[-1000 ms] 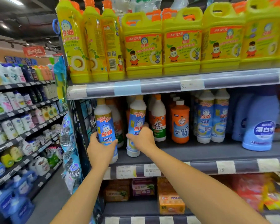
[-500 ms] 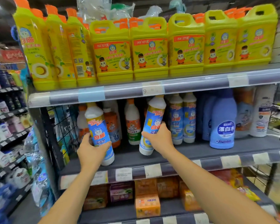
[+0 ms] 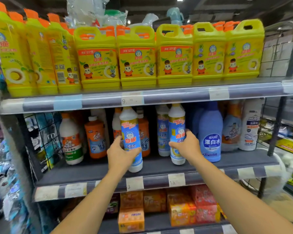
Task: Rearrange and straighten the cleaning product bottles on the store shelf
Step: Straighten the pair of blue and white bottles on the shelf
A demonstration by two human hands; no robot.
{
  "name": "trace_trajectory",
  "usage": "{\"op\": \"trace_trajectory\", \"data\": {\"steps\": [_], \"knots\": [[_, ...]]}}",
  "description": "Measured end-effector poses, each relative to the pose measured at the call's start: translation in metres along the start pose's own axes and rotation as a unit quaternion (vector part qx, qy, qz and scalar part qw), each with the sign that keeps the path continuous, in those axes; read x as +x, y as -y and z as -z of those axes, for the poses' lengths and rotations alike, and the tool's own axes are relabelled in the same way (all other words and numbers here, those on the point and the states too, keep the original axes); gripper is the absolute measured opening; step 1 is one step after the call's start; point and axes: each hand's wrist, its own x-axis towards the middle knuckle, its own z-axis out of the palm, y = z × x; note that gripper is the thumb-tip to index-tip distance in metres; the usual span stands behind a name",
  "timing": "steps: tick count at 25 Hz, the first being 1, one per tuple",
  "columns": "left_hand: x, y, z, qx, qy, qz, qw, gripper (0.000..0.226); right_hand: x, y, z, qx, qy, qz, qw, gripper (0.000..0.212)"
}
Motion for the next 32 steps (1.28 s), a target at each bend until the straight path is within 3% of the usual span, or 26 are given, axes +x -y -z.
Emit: {"op": "trace_trajectory", "data": {"steps": [6,15,24,32], "knots": [[-0.012,-0.021,-0.049,-0.003,0.049,0.005,0.999,0.049,0.017,-0.016,0.011,-0.017,0.000,-0.010,1.000,0.060],[-0.013,-0.032,-0.103,-0.022,0.036,0.036,0.998,0.048,0.015,-0.028,0.016,0.031,0.021,-0.009,0.999,0.054],[-0.009,-0.032,-0.127,-0.016,0.048,0.038,0.998,0.059,0.003,-0.052,0.018,0.021,0.120,-0.040,0.992,0.054],[-0.016,-0.010,-0.124,0.026,0.099,0.055,0.993,0.072,0.003,-0.056,0.021,-0.011,0.136,-0.014,0.991,0.055]]}}
